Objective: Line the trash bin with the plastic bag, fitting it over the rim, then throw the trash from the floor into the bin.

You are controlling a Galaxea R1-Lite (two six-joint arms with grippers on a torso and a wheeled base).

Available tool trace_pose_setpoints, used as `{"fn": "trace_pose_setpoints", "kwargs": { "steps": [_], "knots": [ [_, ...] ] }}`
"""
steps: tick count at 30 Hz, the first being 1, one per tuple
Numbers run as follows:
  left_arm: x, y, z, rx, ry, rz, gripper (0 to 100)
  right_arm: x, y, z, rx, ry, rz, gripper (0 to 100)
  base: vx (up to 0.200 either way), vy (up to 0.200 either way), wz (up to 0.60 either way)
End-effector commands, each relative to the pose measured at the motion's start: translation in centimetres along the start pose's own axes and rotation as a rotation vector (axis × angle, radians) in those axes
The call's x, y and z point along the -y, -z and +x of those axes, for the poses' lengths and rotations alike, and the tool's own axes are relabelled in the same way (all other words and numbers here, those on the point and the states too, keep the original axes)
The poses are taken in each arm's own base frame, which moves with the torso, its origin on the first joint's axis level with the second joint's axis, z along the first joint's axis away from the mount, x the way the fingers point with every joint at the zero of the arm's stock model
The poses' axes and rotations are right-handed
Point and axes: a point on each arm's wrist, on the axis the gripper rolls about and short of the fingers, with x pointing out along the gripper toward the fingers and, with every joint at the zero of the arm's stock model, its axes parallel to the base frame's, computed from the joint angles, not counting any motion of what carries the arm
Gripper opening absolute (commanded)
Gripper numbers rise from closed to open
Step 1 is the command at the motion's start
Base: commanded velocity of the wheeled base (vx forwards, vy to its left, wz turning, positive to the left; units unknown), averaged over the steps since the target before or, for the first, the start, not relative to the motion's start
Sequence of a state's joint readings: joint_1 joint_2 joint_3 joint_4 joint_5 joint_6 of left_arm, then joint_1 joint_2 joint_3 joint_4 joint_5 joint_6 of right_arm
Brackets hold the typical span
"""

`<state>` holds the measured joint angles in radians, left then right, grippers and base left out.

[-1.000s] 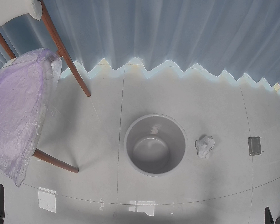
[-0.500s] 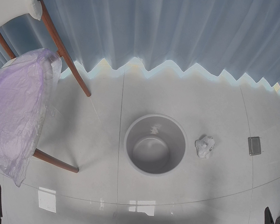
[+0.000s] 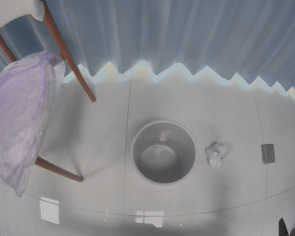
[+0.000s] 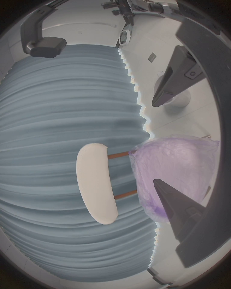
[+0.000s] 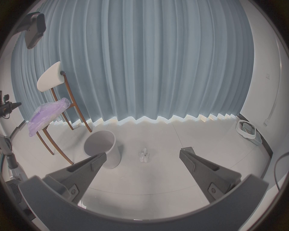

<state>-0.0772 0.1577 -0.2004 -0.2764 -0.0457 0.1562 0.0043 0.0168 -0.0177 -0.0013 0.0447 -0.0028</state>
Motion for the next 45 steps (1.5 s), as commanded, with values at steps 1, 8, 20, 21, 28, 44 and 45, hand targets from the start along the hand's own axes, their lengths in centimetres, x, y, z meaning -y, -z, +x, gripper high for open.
{"fn": "trace_pose_setpoints", "kwargs": {
  "steps": [1, 8, 20, 21, 28, 44, 45],
  "knots": [
    [-0.4, -1.7, 1.8, -0.033, 0.068, -0.008, 100, 0.0, 0.5, 0.0, -0.001, -0.002, 0.0, 100, 0.0, 0.0, 0.0],
    [-0.6, -3.6, 4.3, -0.116, 0.128, 0.019, 100, 0.0, 0.5, 0.0, -0.001, 0.0, 0.0, 100, 0.0, 0.0, 0.0],
    [-0.7, -4.5, 9.5, -0.231, 0.204, 0.149, 100, 0.0, 0.5, 0.0, -0.001, 0.0, 0.0, 100, 0.0, 0.0, 0.0],
    [-0.7, -4.4, 10.1, -0.245, 0.215, 0.205, 100, 0.0, 0.5, 0.0, -0.001, -0.002, 0.0, 100, 0.0, 0.0, 0.0],
    [-0.1, -3.6, 12.0, -0.292, 0.3, 0.289, 100, 0.0, 0.5, 0.0, -0.001, -0.002, 0.0, 100, 0.0, 0.0, 0.0],
    [1.5, -1.8, 17.1, -0.441, 0.333, 0.442, 100, 0.0, 0.5, 0.0, -0.001, -0.002, 0.0, 100, 0.0, 0.0, 0.0],
    [1.6, -1.8, 17.2, -0.447, 0.329, 0.449, 100, 0.0, 0.5, 0.0, -0.001, -0.002, 0.0, 100, 0.0, 0.0, 0.0]
  ]
}}
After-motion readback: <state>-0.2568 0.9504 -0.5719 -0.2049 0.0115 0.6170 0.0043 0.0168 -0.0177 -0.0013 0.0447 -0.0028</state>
